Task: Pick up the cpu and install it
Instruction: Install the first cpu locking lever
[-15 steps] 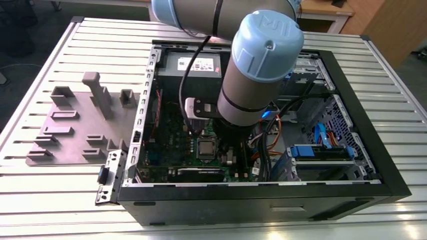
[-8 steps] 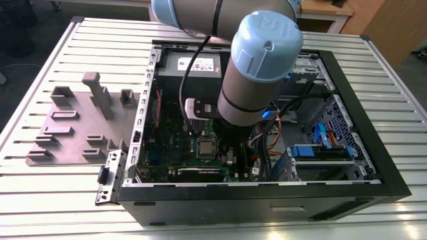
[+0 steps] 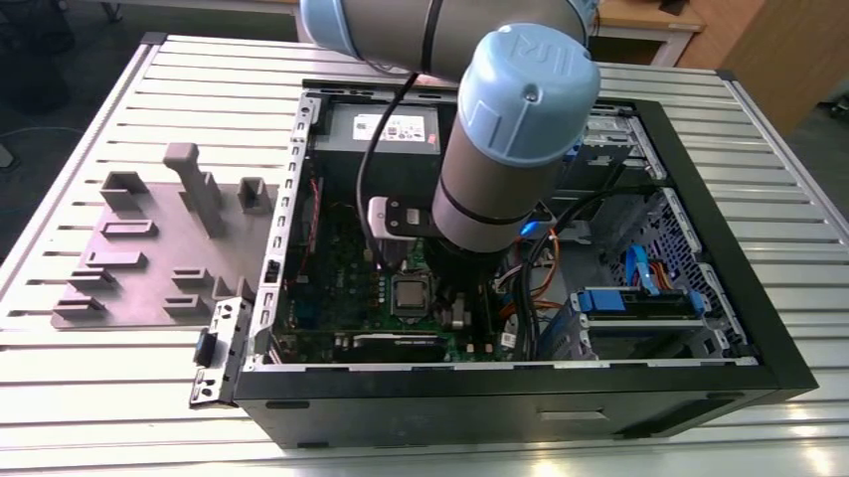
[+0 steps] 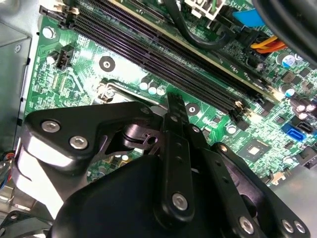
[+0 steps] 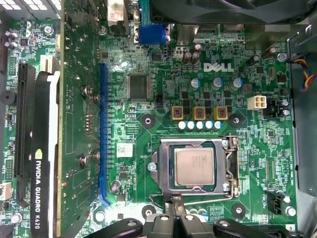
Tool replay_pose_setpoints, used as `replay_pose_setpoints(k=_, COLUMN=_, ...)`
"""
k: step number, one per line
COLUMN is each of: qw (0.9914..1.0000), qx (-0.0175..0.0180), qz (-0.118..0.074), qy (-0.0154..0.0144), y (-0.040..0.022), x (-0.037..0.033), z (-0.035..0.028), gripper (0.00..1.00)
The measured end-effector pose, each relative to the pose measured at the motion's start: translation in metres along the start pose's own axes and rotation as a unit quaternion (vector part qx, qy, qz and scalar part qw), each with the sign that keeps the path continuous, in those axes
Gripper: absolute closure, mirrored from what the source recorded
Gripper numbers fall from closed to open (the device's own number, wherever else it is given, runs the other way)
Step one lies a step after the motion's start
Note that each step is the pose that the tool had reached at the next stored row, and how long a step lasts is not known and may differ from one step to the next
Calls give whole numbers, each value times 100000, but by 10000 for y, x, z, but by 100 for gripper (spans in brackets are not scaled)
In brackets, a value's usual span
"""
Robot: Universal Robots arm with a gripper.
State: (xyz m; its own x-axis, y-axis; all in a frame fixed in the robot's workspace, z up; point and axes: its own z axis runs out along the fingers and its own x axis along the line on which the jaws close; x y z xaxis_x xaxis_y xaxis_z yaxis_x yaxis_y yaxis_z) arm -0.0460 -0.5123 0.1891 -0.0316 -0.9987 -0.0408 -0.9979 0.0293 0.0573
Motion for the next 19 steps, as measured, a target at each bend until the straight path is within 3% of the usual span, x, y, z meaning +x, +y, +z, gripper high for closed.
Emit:
replay_pose_setpoints(k=7, qw=100000, qx=158, qz=-41, qy=-154, y=7, x=-1, z=-8, gripper=89)
replay_pose_setpoints(k=16, qw=100000, qx=151, qz=-40, qy=-126, y=28, x=-11, z=-267, gripper=89)
replay_pose_setpoints(k=19, qw=100000, qx=159, qz=-44, qy=-149, y=28, x=-12, z=-270, gripper=89)
